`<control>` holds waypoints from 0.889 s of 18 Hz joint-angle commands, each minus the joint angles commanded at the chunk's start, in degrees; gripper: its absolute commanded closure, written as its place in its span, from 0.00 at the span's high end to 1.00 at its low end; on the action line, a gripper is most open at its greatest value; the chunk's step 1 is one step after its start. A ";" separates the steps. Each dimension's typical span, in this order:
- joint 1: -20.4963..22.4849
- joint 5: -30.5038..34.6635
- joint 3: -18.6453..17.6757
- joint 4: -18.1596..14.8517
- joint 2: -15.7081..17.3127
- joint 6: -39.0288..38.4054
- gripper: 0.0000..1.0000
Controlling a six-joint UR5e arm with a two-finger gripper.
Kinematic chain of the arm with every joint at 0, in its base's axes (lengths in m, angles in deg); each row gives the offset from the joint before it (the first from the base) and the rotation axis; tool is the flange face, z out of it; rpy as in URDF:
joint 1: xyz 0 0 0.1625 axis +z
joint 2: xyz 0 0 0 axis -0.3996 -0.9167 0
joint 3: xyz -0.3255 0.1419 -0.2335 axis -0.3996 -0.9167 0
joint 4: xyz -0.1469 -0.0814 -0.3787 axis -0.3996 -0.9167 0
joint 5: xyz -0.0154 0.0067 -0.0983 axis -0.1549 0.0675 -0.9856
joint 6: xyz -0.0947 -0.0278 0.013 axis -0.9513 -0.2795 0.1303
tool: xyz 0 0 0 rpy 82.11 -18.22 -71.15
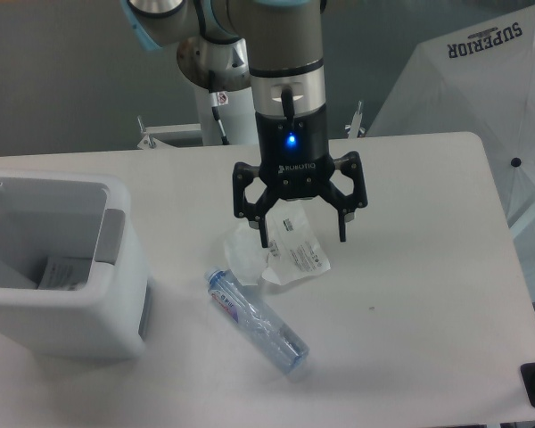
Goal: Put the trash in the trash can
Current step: 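Lower the open gripper toward the clear plastic water bottle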
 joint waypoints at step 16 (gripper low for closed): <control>-4.30 5.54 -1.85 1.67 -11.84 -10.17 1.00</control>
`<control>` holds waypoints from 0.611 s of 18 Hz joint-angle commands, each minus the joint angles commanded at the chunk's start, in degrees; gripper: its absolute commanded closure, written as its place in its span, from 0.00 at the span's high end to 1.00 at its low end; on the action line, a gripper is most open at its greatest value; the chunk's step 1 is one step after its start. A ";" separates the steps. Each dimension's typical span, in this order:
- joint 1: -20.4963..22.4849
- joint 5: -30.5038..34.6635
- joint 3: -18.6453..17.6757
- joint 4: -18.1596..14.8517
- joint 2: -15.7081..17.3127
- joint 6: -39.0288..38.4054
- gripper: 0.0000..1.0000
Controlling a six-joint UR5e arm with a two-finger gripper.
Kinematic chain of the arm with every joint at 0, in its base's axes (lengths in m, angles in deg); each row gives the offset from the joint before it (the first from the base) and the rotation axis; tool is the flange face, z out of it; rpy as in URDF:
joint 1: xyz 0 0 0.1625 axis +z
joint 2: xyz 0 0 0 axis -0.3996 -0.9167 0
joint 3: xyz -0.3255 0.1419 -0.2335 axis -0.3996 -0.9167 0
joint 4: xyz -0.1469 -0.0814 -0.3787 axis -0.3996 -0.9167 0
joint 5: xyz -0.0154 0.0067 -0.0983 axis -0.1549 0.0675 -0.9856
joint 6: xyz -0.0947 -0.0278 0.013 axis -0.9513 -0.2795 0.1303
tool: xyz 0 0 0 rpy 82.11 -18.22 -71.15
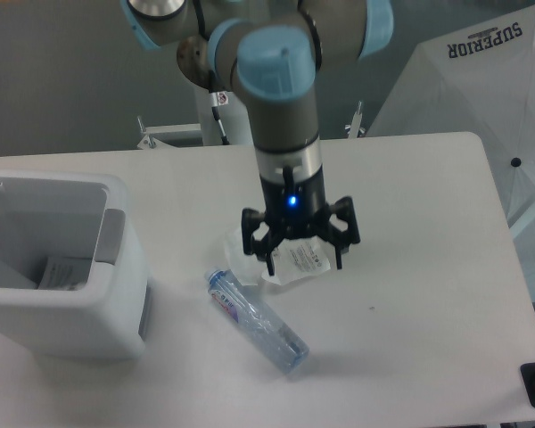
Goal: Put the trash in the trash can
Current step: 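Lower the open gripper toward the clear plastic water bottle, then align the gripper over the bottle and close on its middle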
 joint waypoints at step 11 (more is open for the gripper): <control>0.44 0.44 3.26 -0.09 -11.18 -18.11 1.00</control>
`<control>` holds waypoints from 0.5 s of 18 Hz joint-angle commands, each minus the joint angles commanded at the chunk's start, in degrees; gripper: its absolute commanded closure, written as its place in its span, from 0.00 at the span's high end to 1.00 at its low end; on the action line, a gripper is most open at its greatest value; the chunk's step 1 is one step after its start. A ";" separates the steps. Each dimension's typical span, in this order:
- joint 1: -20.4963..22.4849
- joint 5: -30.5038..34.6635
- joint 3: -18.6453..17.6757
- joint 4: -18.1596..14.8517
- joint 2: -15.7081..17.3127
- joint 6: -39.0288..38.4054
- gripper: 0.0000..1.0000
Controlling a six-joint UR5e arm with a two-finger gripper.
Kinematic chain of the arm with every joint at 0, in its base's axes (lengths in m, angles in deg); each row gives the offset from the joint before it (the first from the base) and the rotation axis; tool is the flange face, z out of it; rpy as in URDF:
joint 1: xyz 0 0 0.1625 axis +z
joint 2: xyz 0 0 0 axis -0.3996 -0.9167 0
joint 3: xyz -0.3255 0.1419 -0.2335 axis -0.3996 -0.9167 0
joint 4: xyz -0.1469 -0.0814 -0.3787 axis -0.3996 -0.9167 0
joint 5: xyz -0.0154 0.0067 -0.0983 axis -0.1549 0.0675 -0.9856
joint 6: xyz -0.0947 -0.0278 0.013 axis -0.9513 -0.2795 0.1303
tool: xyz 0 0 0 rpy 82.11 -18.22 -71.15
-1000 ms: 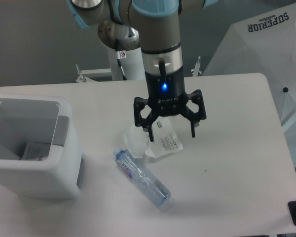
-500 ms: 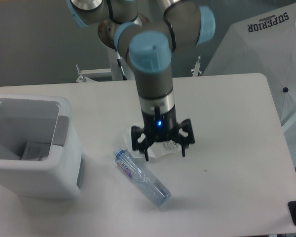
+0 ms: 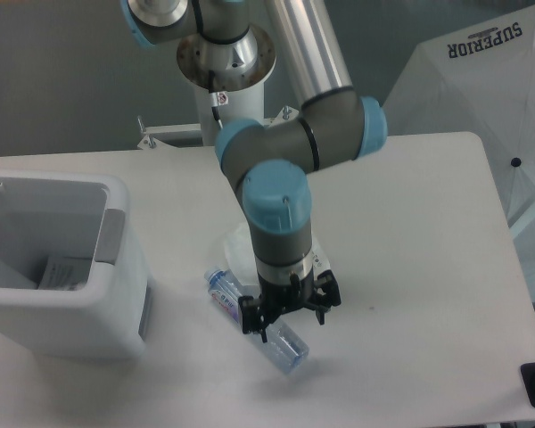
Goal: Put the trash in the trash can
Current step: 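Align the gripper over the bottle and close on its middle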
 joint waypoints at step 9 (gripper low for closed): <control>0.00 2.90 1.14 0.70 -4.31 -5.38 1.00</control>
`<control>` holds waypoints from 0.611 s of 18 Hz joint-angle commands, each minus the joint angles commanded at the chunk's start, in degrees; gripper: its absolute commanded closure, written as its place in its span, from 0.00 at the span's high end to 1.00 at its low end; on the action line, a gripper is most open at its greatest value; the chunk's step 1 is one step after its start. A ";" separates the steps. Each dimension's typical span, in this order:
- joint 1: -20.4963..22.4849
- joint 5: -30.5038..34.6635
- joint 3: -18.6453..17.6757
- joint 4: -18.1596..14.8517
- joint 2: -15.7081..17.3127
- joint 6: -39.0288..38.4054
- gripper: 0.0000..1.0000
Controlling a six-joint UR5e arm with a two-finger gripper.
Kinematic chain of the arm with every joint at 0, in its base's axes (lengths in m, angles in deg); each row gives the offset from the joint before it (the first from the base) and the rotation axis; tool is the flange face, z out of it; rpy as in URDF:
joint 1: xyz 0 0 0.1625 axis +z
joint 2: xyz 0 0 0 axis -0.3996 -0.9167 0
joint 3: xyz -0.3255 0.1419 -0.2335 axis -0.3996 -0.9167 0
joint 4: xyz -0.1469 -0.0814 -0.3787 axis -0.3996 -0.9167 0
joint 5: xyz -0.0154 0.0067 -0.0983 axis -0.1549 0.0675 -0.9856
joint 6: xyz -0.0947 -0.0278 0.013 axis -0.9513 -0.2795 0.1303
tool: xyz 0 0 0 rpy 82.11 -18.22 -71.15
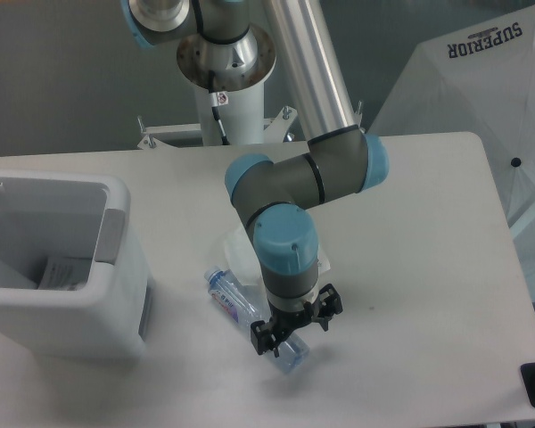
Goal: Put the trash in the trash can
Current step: 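Align the gripper over the bottle and close on its middle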
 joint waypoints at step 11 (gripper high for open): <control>-0.26 -0.62 0.53 0.18 -1.67 -2.55 1.00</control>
